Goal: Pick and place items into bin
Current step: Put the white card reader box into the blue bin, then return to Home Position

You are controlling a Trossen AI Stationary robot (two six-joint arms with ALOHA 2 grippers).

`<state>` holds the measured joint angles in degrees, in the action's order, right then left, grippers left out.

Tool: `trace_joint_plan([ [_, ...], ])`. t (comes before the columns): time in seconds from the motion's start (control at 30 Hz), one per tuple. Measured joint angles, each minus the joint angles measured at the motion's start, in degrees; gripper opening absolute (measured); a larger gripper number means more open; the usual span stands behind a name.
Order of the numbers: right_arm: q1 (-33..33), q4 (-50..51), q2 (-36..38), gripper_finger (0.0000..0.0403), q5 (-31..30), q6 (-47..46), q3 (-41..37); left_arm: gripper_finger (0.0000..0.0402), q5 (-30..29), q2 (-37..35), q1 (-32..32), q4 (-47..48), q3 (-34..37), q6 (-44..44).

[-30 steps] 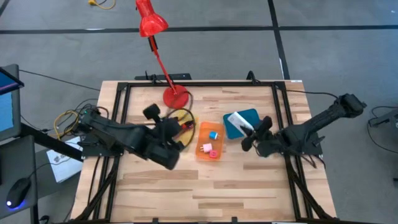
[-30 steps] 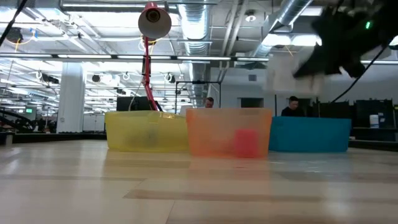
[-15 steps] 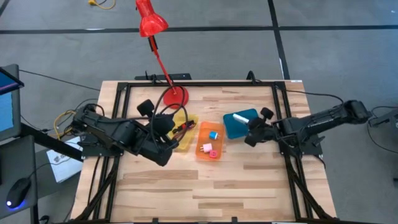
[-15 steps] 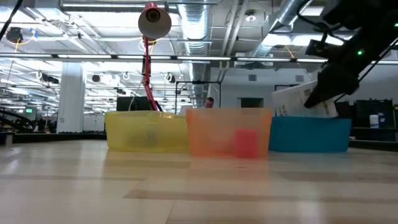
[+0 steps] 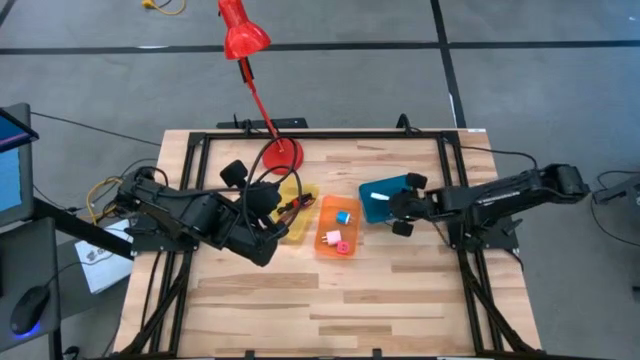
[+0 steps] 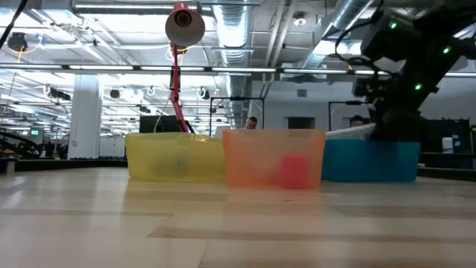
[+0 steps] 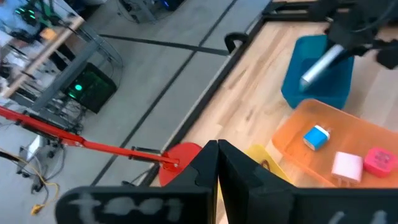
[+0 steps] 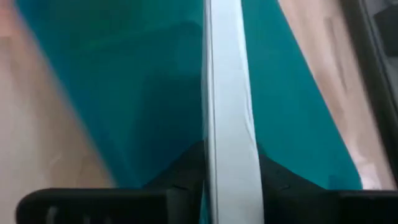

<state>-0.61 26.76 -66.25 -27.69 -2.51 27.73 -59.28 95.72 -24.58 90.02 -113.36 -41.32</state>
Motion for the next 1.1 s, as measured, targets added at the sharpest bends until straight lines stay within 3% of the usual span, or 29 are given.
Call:
trace_joint_plan([
  [0.17, 0.9, -2.6, -5.1, 0.0092, -5.3, 0.4, 0.5, 0.0, 3.6, 0.0, 0.0, 0.0, 0.0, 0.0],
  [0.33, 1.6, -0.2, -7.8, 0.0123, -5.4, 1.2, 3.0, 0.0, 3.9, 0.0, 0.0, 0.0, 0.0, 0.0],
  [0.6, -0.4, 7.7, -7.5, 0.0204, -3.5, -0.8, 9.0, 0.0, 4.0, 0.0, 0.0, 0.0, 0.0, 0.0],
  [0.77, -4.6, 20.4, -6.9, 0.0232, 1.6, -3.0, 17.7, 0.0, 4.4, -0.1, 0.0, 0.0, 0.0, 4.9],
  [0.93, -8.8, 36.0, -6.8, 0.0234, 6.1, -10.4, 29.3, 0.0, 10.1, -1.8, -0.5, 0.0, 0.0, 11.3],
  [1.1, -12.0, 51.3, -6.8, 0.0234, 5.6, -15.6, 42.6, 0.0, 9.3, -8.5, -1.5, 0.0, -0.1, 16.7],
])
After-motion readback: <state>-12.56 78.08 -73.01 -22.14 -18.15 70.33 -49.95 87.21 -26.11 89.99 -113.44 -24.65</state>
